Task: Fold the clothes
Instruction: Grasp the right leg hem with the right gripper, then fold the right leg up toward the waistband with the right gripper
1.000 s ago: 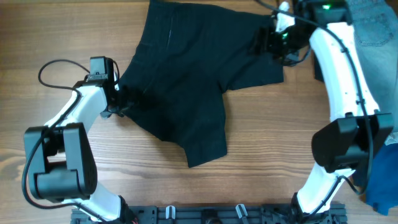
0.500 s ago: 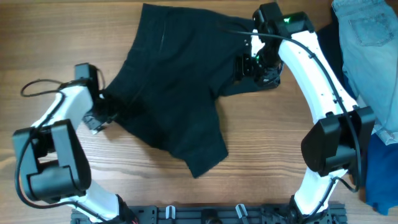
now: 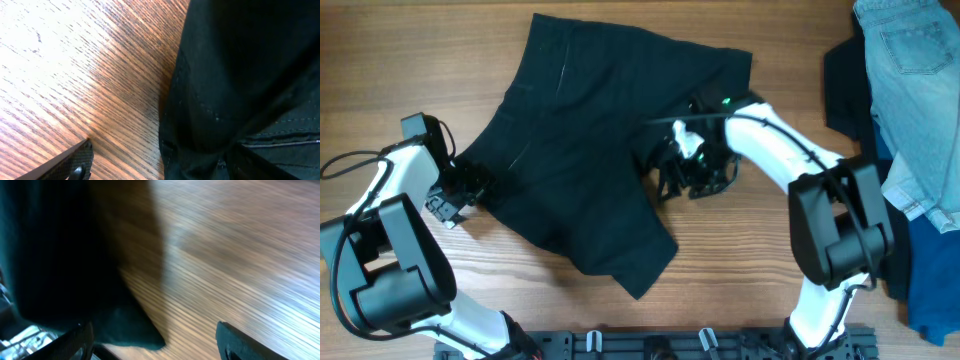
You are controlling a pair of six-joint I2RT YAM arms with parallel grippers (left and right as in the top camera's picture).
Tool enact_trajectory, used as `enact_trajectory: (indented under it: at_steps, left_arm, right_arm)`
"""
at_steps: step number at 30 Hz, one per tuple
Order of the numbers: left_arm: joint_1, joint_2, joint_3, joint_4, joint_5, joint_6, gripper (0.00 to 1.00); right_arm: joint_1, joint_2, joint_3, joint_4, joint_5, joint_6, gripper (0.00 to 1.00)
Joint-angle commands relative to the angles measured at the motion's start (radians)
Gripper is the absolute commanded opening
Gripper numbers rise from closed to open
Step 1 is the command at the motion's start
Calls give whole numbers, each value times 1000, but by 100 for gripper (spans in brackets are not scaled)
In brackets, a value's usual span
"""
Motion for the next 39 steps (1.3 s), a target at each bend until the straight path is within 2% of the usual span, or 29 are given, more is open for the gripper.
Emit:
enact_trajectory:
  at_steps: [1,5,12,14,16,18,22,23,24,25,26,30,35,37,39]
  left_arm:
    - [-16,36,-26,-12,-17,-5,84]
    - [-18,36,-26,-13,-16,-5,84]
    - [-29,36,-26,-21,-16,-5,85]
    - [-37,36,-26,-21,-16,-5,84]
    - [-47,36,-26,-20,-16,-6,84]
    - [-63,36,-26,-20,-16,-5,85]
    - [-77,36,-26,-19,-16,-6,85]
    - [-78,36,-26,-20,-16,-6,85]
    - [-78,36,-26,-20,-16,-6,84]
    - [-78,36,-26,-20,-16,-5,85]
    - [-78,36,-26,-20,-16,-5,85]
    - [-78,36,-26,-20,-17,-5,85]
    - [-78,36,-26,-39,-10,-5,83]
    - [-78,36,-26,-69,29,-5,76]
    - [-78,36,-26,-94,56,-5,71]
  right_arm:
    - [66,-9,-73,80,-95,-26,81]
    - [129,-8,-120,185,-128,-18,86]
    - [250,-2,-144,301,23,-3,95]
    - [265,-2,-144,307,24,-4,94]
    - [267,-2,-143,298,18,-4,87]
    - [267,-8,-137,269,-76,-58,80]
    - [267,-34,-130,243,-135,-86,74]
    - [266,-37,-130,244,-124,-77,65]
    - [261,-37,-130,243,-99,-48,50]
    - [249,-37,-130,240,-66,-11,17]
    - [216,-42,-125,207,-3,27,4]
    - [80,-89,-57,40,158,21,4]
    - [-76,-155,132,-124,310,-27,4]
    - [-133,-156,230,-157,352,-31,4]
    - [-159,-156,247,-157,352,-32,4]
